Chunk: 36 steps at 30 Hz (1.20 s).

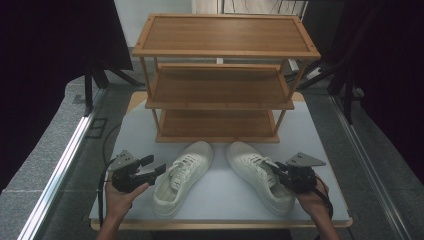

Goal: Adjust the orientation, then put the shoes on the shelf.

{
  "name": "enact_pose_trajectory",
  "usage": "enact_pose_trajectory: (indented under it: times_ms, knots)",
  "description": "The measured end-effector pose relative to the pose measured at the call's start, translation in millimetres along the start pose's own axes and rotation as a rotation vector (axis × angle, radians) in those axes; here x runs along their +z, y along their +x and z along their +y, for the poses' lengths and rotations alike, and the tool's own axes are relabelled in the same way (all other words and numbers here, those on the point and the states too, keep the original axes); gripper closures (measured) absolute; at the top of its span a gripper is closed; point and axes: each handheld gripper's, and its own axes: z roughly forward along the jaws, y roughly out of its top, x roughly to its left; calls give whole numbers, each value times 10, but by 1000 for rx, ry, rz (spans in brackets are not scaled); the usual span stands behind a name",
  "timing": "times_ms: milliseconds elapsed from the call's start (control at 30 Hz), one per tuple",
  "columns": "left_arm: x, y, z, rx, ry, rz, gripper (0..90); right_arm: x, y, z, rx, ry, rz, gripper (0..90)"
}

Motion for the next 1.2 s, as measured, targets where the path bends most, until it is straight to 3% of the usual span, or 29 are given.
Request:
enact_pose_trajectory:
  times_ms: [67,100,167,333,433,733,933,1200]
  knots:
    - [3,2,-3,-3,-1,1,368,-3,-17,-12,13,-9,13,715]
    - [5,6,-7,-4,3,-2,367,-16,-38,-34,43,-38,43,673]
    - [7,2,-11,-4,6,-3,367,-39,-38,-50,60,-70,61,634]
    - [-6,-8,-15,-4,7,-7,366,-133,-38,-38,72,-124,82,581]
    - [-32,-15,-8,-6,3,-6,365,-196,-45,-13,62,-144,70,555]
    - [-74,-43,9,3,8,-17,357,-269,-105,-33,64,-150,63,509]
    - [-127,-43,21,10,12,-21,351,-246,-97,-17,43,-136,83,477]
    - [-205,18,-97,0,52,-18,346,-254,-124,-52,49,-123,91,461]
